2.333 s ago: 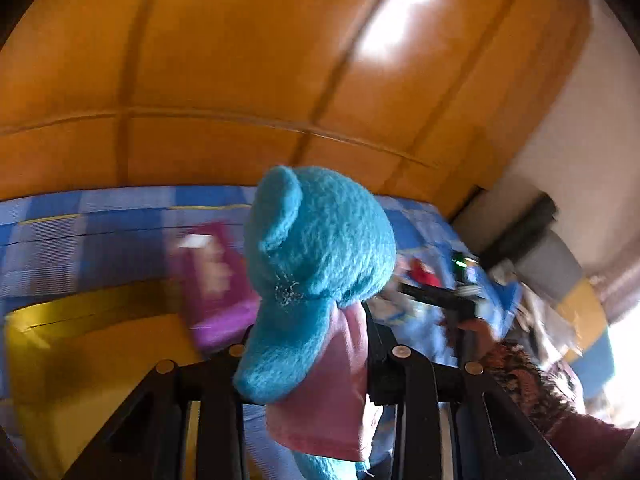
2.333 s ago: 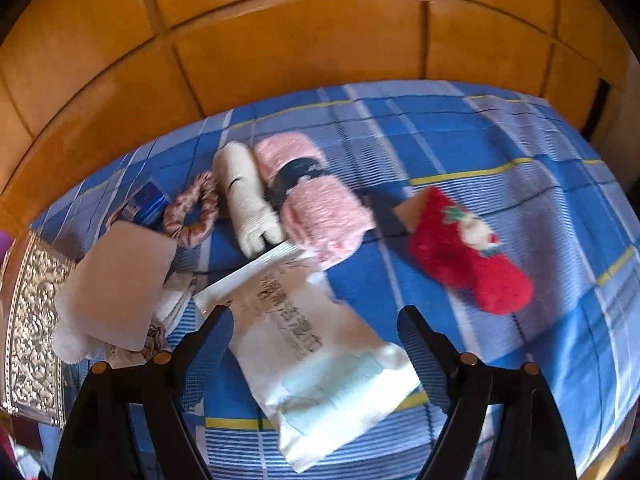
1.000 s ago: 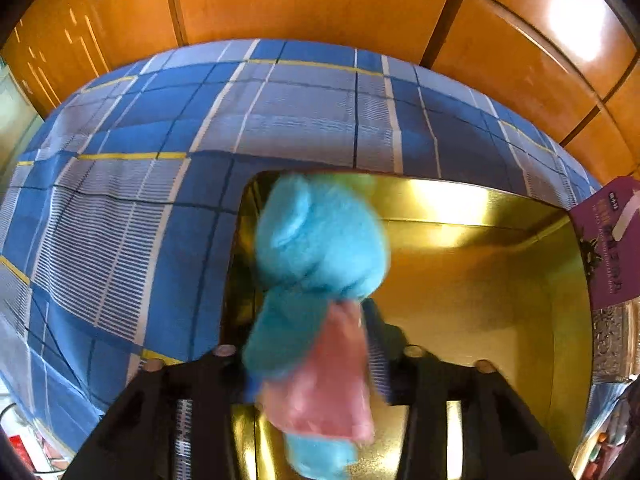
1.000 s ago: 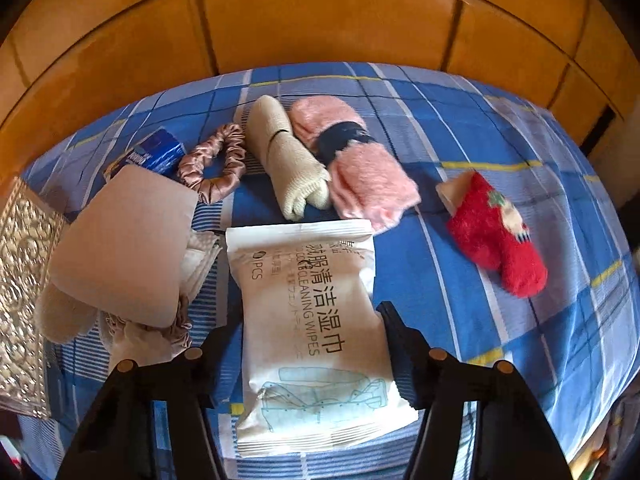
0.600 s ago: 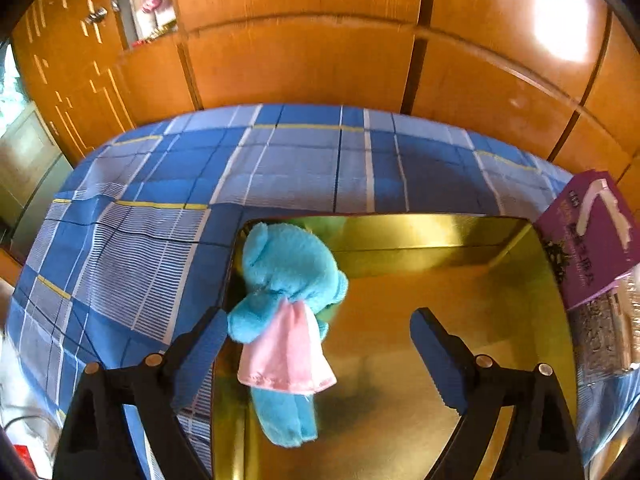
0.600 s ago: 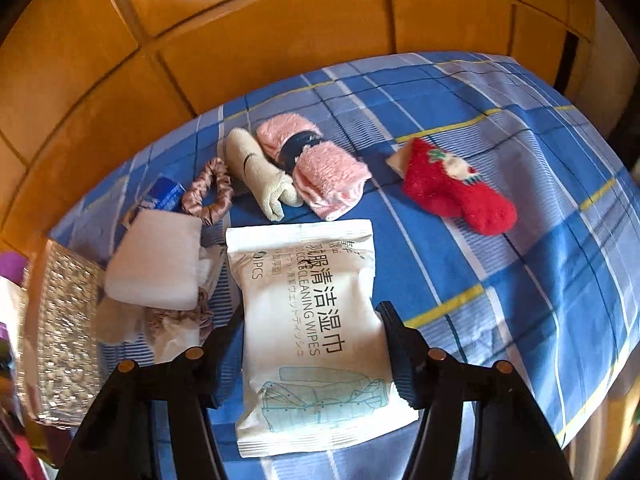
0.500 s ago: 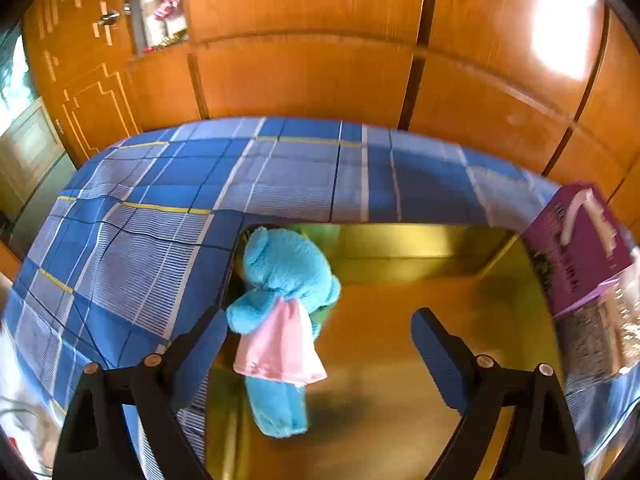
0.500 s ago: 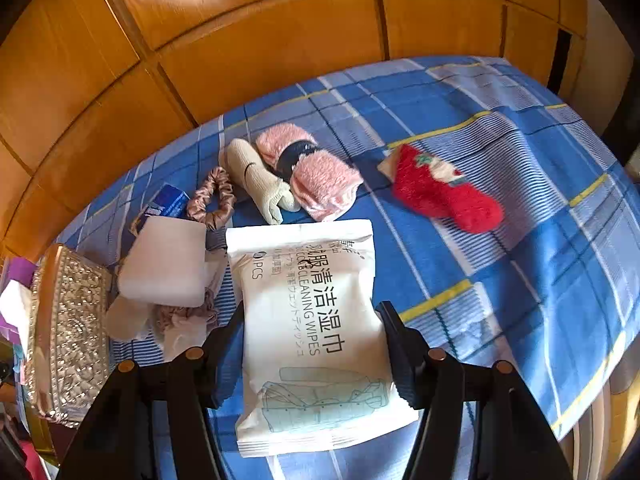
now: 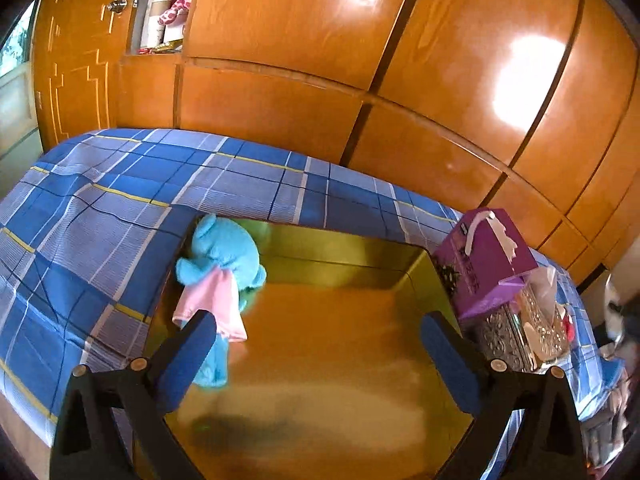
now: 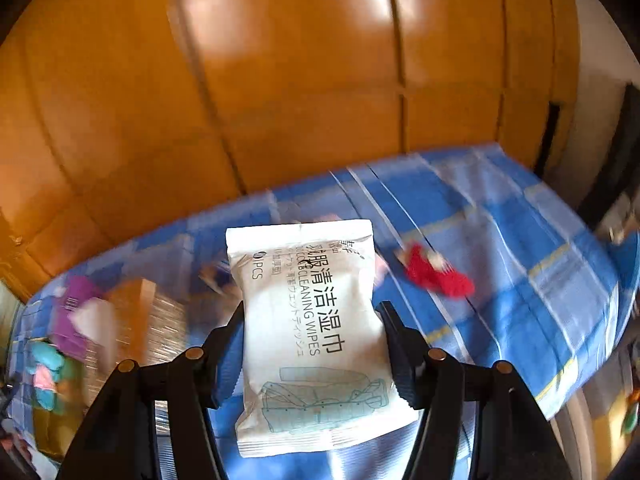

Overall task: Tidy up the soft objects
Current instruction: 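Carry the white wipes packet into the gold tray and open the right tool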

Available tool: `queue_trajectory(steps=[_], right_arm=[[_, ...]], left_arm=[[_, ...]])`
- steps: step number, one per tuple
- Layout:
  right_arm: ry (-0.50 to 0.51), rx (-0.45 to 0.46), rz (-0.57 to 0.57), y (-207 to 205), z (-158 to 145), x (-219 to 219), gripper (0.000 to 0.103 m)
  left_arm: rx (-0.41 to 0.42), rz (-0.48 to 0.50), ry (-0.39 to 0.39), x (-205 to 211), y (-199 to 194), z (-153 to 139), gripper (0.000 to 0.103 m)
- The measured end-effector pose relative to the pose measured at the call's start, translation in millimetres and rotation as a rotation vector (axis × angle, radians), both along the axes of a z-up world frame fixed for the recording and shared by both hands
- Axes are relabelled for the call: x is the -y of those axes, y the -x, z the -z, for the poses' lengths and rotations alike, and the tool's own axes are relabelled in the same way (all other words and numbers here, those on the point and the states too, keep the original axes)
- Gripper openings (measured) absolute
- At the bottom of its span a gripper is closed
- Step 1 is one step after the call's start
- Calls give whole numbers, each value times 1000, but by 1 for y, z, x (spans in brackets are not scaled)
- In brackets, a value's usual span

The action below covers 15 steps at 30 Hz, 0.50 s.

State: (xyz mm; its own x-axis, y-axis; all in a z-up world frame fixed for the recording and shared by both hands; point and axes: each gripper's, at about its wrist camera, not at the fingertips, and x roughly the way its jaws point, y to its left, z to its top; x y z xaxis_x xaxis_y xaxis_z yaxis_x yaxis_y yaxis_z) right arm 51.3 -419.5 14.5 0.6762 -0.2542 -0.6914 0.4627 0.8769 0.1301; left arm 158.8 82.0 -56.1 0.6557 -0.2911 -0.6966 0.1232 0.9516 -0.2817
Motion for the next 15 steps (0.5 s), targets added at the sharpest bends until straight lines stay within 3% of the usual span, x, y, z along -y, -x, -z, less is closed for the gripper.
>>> queue_trajectory(steps=[7,15], right_arm=[[-42,153,-225,-24,-54,-84,62],[-95,169,-504,-73,-64,-197,62]], left_arm=[[17,-8,-12,-10,17,4,103],[39,-29,-15,-34,33,3,103]])
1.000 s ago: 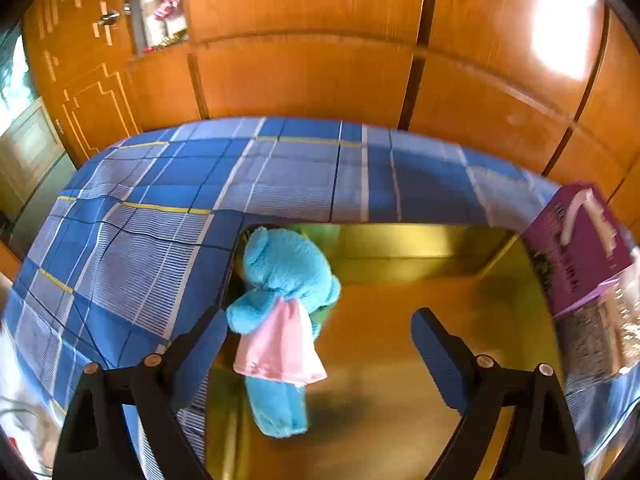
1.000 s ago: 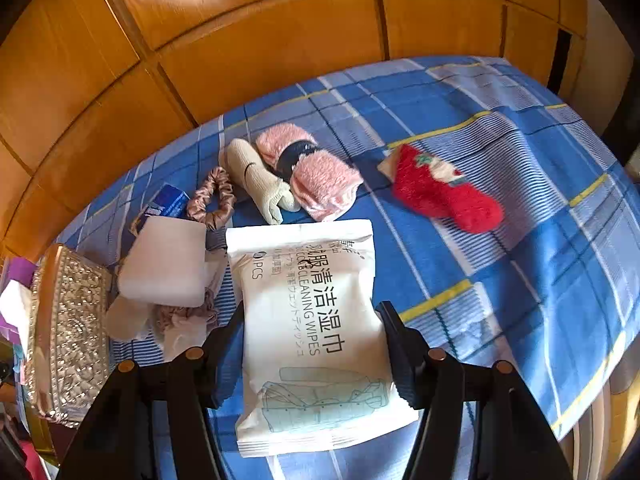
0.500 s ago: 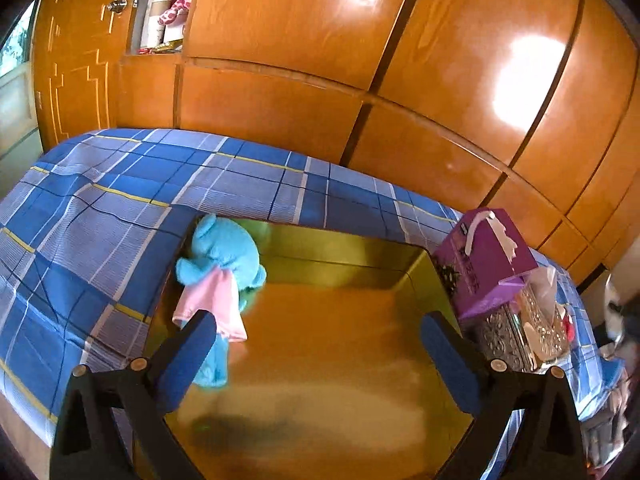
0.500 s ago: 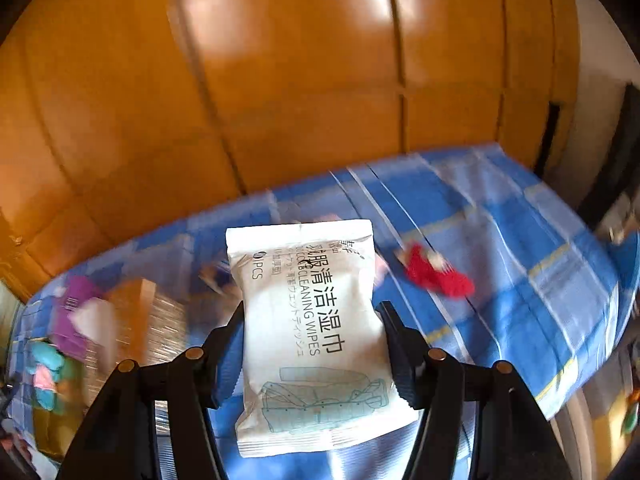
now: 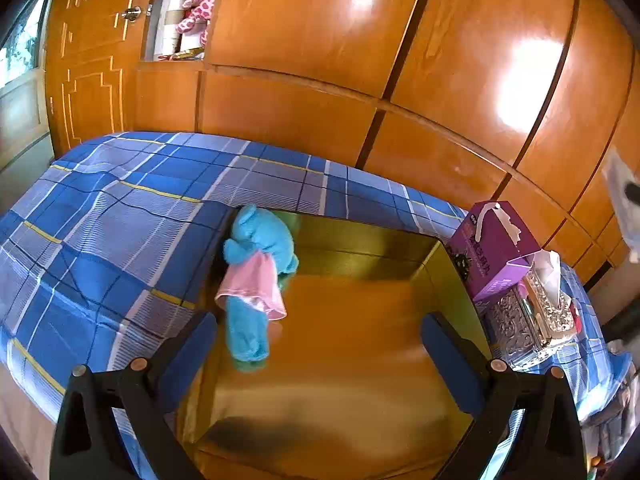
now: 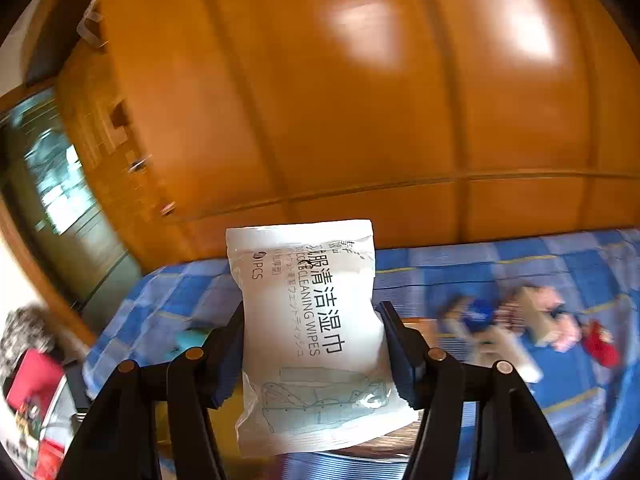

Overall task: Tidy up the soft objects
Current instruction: 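Carry the white wipes packet into the gold tray and open the right tool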

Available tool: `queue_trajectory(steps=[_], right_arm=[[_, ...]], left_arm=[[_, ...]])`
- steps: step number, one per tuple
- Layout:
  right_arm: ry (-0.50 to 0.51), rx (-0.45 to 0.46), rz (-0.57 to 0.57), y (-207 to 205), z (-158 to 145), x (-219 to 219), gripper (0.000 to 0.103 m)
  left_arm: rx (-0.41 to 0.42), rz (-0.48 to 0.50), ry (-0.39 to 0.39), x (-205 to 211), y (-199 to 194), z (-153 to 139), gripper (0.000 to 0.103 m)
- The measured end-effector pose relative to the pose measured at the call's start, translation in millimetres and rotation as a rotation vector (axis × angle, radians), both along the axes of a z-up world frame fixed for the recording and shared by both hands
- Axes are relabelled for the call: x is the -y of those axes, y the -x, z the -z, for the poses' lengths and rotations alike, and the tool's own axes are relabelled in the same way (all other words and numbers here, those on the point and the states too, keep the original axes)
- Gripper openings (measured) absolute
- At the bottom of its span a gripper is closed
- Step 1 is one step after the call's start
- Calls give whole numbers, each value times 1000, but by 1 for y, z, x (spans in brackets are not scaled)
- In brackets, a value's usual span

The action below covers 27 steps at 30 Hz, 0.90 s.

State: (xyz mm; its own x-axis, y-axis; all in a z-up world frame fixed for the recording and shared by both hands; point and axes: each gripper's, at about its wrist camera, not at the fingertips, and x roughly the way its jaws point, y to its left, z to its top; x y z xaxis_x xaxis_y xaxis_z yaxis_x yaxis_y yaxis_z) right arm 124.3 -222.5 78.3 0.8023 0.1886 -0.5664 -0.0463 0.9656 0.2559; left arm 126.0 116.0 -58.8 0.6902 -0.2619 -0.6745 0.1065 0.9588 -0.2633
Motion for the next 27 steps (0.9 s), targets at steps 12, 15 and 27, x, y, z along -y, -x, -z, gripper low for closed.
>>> queue_trajectory(steps=[12,15,27], right_arm=[[-44,-261,-197,-84,107,-134,62],[-47,-331,-181,-100,141,-150,62],[-43,-484,-40,-141,205,-195,63]], left_arm=[[9,-137,84,-51,15,-1,103],[15,-153,87,-61,18,-2,103],[0,-177,125,-77,22,-1,103]])
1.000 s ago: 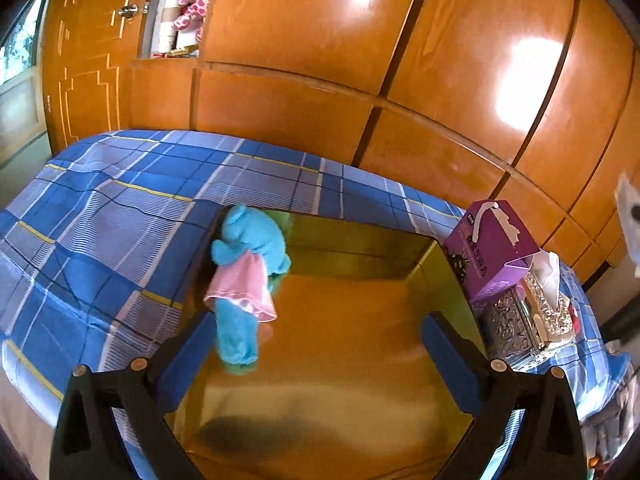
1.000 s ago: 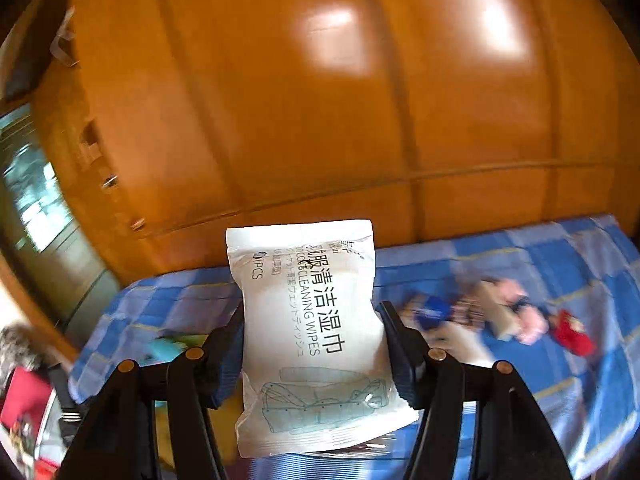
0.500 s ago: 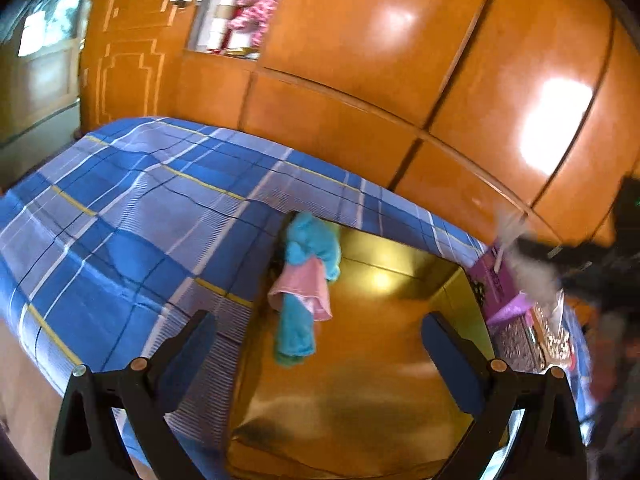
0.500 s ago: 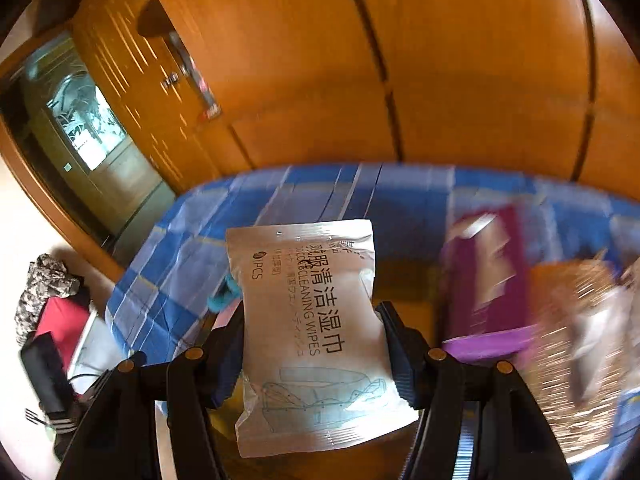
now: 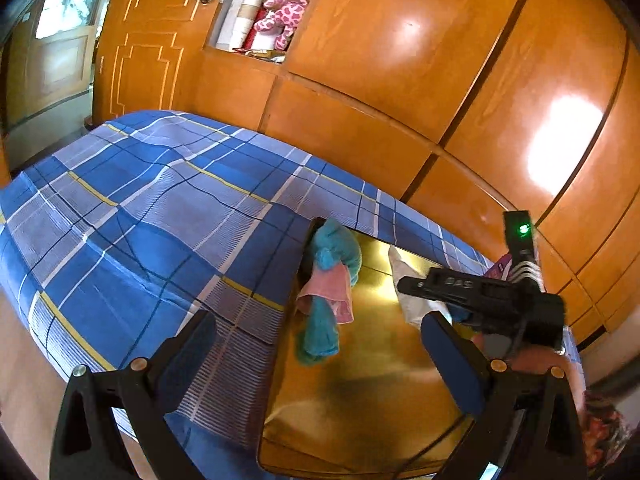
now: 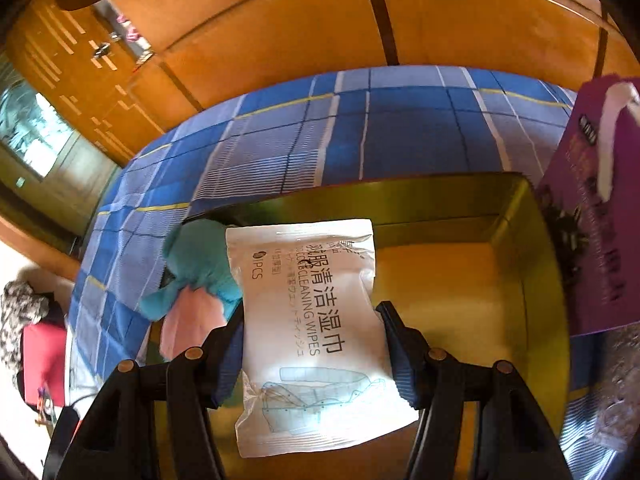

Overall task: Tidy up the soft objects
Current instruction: 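Carry the white wipes packet into the gold tray and open the right tool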

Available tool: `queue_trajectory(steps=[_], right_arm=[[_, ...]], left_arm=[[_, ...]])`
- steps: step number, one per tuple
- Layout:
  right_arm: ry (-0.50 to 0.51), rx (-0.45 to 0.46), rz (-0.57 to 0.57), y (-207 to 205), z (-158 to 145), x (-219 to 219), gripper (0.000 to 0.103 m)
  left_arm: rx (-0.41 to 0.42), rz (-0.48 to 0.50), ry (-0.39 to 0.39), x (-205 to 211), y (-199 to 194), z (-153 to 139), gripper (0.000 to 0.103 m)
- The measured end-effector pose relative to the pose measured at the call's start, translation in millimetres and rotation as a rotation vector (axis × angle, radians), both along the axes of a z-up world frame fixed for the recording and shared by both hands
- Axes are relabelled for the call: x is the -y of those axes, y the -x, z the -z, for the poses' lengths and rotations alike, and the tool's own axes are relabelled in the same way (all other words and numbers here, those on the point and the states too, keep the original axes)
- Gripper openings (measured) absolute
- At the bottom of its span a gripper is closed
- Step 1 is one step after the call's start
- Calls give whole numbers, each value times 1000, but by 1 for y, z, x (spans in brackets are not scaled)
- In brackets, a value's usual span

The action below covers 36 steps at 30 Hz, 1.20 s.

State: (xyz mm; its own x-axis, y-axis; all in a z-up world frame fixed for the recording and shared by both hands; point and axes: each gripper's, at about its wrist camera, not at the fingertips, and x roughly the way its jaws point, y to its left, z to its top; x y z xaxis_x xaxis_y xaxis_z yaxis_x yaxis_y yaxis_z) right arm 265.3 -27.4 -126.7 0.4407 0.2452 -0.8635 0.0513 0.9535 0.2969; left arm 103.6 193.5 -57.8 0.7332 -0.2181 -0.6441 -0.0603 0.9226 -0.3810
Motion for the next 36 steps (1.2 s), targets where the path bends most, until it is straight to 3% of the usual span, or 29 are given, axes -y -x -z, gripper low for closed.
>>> queue_trajectory(steps=[7,12,23,36], right_arm=[[15,-31,110,-15,20,-3,64],[-63,-62,117,-19,30,-3,66],[-68,95,48,13,-29,9,69],[20,351,-125,93,-113,34,69]], left_arm=[[-11,-15,21,-7,1,3,103],[-18,-12,26,-6,2,5,103],[-51,6,37,3,-1,11,103],[-60,98,32,41,0,9,103]])
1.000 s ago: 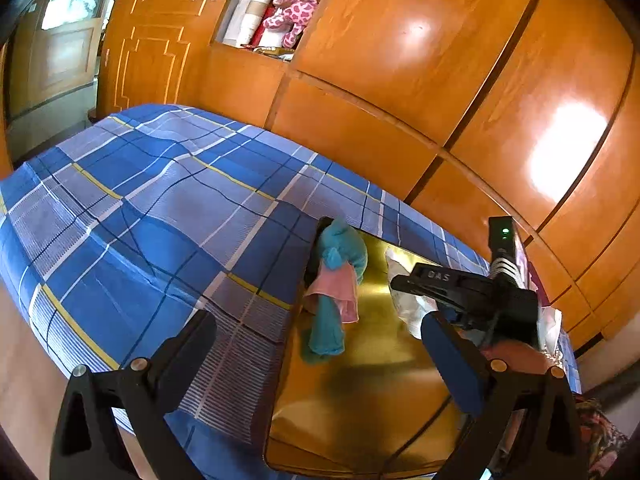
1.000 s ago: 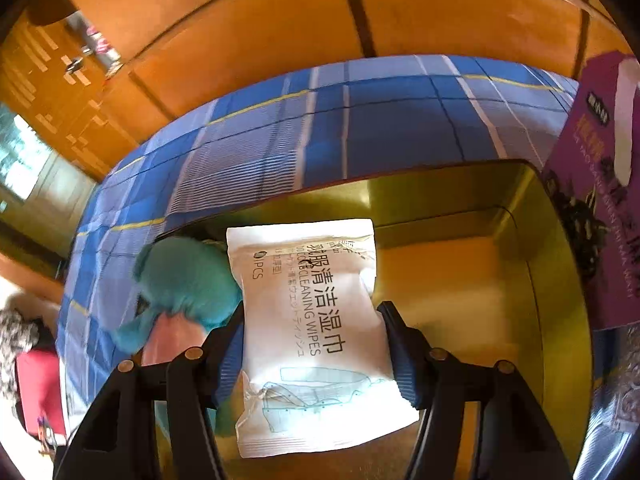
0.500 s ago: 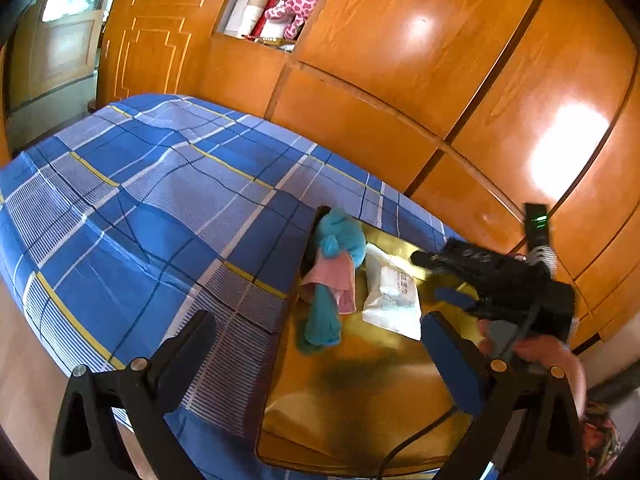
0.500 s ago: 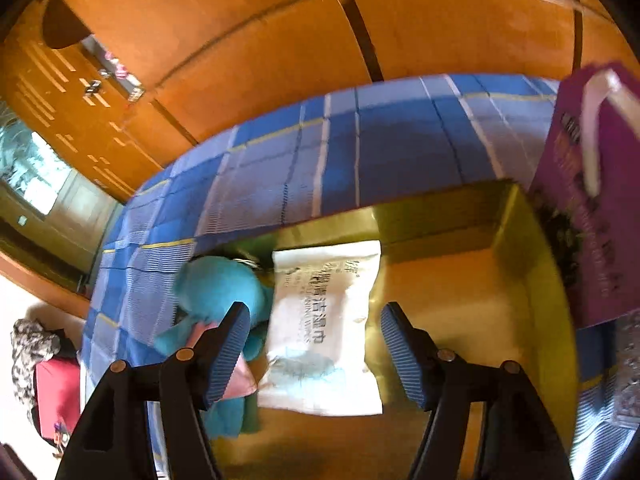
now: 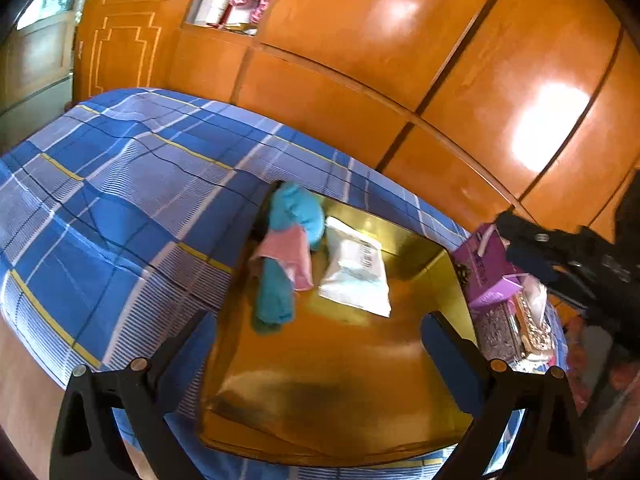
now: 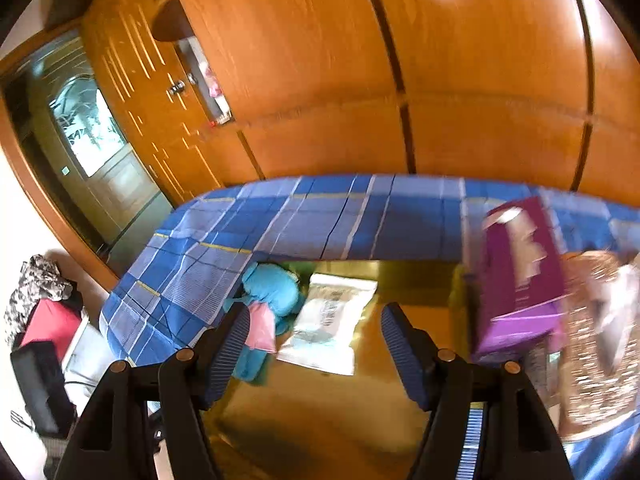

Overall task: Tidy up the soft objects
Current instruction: 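Carry the white wipes packet into the gold tray and open the right tool, then move right tool to the red sock and grasp it while left tool approaches white rolled towel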

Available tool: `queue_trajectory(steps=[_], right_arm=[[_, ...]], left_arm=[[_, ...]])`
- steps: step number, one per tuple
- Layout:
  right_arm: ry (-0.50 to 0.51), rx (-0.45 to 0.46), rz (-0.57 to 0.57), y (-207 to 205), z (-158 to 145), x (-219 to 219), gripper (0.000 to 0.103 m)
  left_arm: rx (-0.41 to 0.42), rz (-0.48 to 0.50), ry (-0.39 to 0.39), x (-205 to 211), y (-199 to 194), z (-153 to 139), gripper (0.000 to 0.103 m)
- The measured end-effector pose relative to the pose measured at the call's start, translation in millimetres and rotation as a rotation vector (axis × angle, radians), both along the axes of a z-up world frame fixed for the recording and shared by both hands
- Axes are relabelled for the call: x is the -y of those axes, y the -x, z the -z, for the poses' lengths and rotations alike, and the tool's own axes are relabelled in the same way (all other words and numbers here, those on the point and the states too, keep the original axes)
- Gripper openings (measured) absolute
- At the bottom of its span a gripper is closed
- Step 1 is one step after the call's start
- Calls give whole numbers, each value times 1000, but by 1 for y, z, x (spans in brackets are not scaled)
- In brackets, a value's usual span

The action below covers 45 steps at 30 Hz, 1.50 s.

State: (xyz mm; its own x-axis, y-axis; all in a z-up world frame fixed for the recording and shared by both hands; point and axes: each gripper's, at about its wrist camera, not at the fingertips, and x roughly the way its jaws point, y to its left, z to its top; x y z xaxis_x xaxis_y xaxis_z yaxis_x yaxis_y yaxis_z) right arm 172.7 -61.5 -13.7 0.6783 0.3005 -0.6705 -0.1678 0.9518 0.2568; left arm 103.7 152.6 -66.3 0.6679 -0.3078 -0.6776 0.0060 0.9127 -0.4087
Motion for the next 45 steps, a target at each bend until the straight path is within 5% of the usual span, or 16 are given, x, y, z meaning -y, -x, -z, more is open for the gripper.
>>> queue_trajectory(steps=[13,24,35,42,45], right_arm=[[46,166,250,75,-38,135,69],[40,-10,572,118,20,282,69],[73,-240,712,144,104,390,69],[141,-184,771,148,91,445,70],[204,-91,754,137,76,465,81]], left_arm=[[-6,181,43,64,0,-10,103],[-6,384,33,140,7,-19,103],[-15,553,-23,211,15,-29,103],[-18,624,-31,248,15,-35,103],[-30,652,-28,265,15,-37,103]])
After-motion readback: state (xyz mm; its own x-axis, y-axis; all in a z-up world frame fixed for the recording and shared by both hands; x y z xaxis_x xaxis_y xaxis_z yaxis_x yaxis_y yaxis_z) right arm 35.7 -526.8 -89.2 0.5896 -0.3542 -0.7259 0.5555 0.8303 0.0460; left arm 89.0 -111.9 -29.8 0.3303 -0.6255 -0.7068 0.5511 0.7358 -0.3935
